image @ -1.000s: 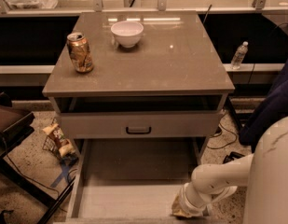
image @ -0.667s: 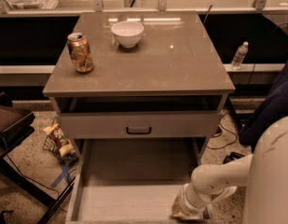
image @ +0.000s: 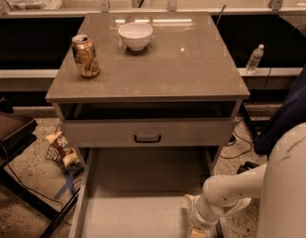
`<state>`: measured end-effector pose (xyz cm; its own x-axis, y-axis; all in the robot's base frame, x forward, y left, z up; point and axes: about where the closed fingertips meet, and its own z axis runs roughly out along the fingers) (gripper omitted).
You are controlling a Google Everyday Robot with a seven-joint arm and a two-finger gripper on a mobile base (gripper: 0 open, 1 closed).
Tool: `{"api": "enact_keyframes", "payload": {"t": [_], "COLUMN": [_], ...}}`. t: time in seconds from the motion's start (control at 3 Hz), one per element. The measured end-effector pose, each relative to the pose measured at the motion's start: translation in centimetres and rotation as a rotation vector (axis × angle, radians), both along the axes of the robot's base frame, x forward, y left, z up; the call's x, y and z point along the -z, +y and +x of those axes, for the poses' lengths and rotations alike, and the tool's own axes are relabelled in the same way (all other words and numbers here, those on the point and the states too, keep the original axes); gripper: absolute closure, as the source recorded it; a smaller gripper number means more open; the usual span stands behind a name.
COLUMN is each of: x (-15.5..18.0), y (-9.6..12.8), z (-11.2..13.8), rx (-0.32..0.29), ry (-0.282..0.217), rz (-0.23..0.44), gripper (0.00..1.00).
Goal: Open middle drawer
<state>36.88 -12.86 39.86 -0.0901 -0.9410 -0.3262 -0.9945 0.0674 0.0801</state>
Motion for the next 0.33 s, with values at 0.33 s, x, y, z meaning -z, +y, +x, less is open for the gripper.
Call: {"api": "enact_keyframes", "payload": {"t": [0.33], "x": [0.00], "y": [0.00], "z": [0.00], "rx": [0.000], "ry": [0.000], "rz": [0.000], "gripper": [0.00]}}
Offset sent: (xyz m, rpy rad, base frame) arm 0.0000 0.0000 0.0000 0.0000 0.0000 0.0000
